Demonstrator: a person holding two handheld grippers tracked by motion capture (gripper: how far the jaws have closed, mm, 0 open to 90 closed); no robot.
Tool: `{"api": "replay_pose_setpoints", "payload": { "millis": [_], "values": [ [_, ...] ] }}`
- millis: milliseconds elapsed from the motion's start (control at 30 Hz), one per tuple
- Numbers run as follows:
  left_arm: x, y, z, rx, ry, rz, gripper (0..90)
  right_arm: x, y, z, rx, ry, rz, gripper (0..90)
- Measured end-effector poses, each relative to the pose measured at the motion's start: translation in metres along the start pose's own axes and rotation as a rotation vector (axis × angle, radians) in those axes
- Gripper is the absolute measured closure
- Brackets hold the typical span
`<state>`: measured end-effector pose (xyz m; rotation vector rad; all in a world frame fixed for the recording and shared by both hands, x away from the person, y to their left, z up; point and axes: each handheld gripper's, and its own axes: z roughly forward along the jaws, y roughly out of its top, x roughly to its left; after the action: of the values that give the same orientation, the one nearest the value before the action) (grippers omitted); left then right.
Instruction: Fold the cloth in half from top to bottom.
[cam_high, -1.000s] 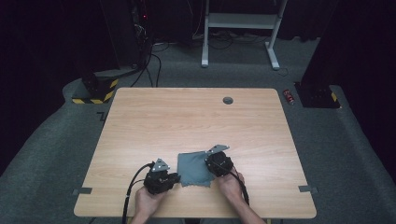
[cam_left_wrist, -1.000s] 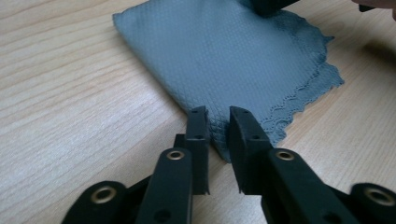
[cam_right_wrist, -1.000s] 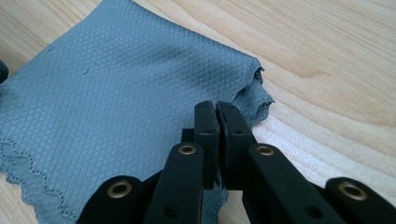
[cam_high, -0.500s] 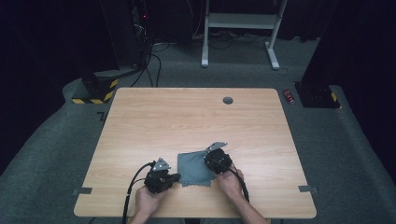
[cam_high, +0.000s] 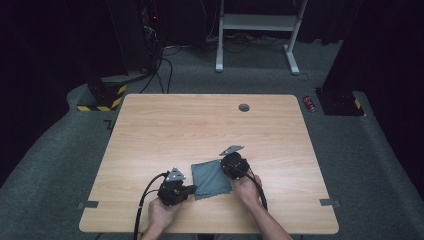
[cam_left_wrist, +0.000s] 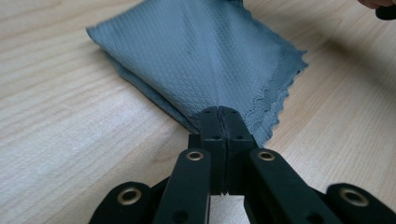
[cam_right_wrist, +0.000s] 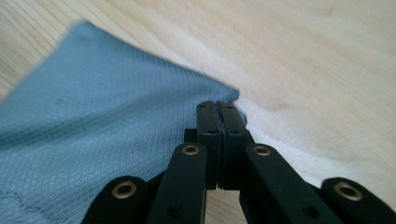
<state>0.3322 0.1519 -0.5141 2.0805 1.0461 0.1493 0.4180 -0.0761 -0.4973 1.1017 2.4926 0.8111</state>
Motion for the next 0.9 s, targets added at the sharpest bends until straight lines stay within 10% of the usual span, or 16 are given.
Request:
{"api": "replay_pose_setpoints", "payload": {
  "millis": [467, 600, 900],
  "values": [
    [0.0, -0.006, -0.002, 0.005, 0.006, -0.004, 84.7, 0.019, -0.044, -0.021, -0.04, 0.102, -0.004, 76.2],
    [-0.001, -0.005, -0.001, 0.01, 0.01, -0.001, 83.0, 0.02, -0.047, -0.022, -0.049, 0.087, -0.014, 89.5],
    [-0.004, -0.002, -0.002, 0.002, 0.011, -0.005, 71.1, 0.02, -0.05, -0.037, -0.08, 0.082, -0.043, 89.9]
  ]
}}
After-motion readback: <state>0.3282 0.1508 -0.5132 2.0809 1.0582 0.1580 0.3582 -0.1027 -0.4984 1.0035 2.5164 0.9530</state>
